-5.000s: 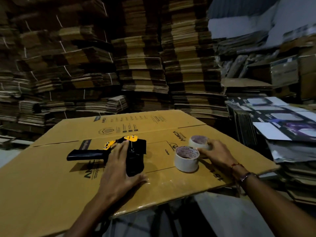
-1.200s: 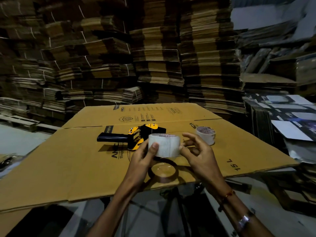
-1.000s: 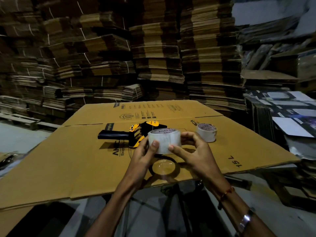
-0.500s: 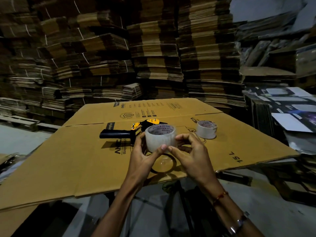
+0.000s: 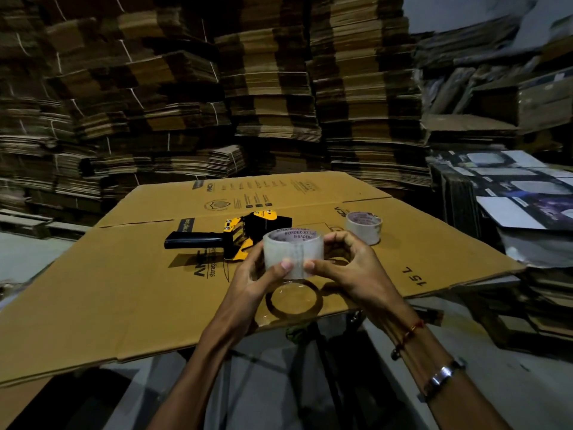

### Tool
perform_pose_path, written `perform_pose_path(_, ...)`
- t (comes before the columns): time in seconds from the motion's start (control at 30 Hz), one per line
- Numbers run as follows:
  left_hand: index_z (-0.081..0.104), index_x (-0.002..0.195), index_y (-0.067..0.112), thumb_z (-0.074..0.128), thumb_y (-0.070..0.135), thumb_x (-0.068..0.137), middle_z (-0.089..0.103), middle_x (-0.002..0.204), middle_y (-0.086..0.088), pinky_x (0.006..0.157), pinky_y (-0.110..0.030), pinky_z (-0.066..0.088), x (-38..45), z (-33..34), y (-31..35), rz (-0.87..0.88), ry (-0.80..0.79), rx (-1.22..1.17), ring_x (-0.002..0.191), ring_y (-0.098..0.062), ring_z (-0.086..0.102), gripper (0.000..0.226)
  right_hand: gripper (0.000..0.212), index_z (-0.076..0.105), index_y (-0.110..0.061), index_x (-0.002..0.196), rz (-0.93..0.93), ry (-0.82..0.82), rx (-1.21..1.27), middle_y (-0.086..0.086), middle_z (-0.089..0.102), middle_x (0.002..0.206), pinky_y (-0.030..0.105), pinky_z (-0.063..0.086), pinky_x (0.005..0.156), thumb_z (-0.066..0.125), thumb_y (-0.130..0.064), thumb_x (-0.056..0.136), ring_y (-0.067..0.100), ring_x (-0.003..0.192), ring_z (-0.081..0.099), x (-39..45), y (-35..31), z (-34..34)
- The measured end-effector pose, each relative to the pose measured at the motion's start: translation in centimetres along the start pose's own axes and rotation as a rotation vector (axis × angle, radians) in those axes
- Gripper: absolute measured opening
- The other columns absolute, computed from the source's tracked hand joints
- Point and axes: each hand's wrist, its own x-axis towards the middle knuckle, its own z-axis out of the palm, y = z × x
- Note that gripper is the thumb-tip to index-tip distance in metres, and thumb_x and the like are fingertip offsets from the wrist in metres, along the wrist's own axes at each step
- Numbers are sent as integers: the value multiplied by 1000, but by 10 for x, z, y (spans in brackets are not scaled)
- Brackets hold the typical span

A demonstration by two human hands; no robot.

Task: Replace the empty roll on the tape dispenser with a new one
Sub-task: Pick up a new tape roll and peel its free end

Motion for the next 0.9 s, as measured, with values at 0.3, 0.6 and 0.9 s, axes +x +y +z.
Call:
perform_pose_path(0.3, 58, 131, 29, 73, 43, 75, 69, 123, 0, 92, -39, 57, 3, 0, -4, 18, 20, 16, 113, -23, 67, 60, 54, 60, -31, 103, -103, 65, -41, 2, 66, 111, 56, 61, 69, 90, -43, 59, 27, 105, 68, 2, 13, 3)
perform_pose_path(0.6, 51, 138, 30, 72, 44, 83, 64, 130, -2, 91, -36, 57, 4, -1, -8, 37, 36, 89, 116, -19, 65, 61, 55, 55, -30, 108, -138, 91, -63, -1, 65, 108, 32, 58, 66, 88, -42, 66, 21, 100, 68, 3, 15, 10)
perform_pose_path(0.9, 51, 138, 33, 73, 57, 74, 65, 126, 4, 90, -37, 59, 3, 1, -10, 54, 112, 163, 112, -13, 67, 73, 69, 53, -21, 122, -99, 78, -7, 0, 63, 119, 40, 62, 82, 81, -46, 65, 13, 104, 66, -6, 15, 16)
